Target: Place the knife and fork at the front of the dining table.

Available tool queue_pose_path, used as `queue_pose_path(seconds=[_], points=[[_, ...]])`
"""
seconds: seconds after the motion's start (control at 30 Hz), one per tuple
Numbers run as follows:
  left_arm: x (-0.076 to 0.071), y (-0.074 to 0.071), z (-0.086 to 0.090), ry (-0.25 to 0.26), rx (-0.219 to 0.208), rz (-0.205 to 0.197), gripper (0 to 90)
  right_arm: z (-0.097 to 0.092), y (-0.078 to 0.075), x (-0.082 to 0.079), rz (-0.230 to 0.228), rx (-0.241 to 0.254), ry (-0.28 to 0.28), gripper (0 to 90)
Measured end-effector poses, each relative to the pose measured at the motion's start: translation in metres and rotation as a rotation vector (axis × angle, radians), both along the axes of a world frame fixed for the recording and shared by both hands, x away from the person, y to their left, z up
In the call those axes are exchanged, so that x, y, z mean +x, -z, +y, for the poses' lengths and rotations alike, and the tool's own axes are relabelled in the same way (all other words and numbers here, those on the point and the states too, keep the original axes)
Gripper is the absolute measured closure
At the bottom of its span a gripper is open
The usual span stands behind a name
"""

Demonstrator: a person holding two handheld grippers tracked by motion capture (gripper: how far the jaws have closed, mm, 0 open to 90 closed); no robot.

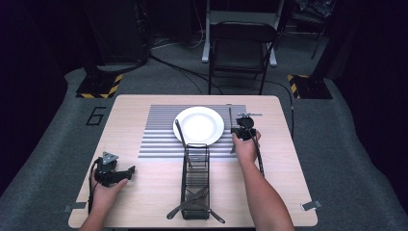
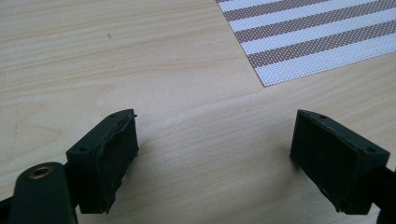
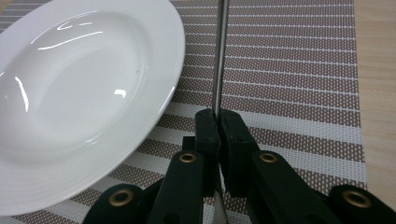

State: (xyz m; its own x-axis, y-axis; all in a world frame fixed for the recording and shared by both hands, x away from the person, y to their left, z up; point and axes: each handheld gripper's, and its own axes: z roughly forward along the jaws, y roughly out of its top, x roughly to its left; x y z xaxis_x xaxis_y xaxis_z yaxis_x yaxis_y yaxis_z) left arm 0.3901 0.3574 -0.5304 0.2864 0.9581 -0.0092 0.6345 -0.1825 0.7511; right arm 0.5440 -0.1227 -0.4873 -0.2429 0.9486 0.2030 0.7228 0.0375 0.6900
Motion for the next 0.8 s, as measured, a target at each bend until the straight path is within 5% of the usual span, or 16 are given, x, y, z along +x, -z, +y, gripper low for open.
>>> queue_pose_path(seconds=[0.53,0.8], points=[[0.000,0.000,0.000,0.000,0.000,0.000,14.5,0.001,0.008,0.006,0.058,0.012,0.080,87.2],[0.000,0.000,0.000,0.000,0.000,0.000,14.5,0.011,0.006,0.010,0.068,-0.038,0.089,87.3]])
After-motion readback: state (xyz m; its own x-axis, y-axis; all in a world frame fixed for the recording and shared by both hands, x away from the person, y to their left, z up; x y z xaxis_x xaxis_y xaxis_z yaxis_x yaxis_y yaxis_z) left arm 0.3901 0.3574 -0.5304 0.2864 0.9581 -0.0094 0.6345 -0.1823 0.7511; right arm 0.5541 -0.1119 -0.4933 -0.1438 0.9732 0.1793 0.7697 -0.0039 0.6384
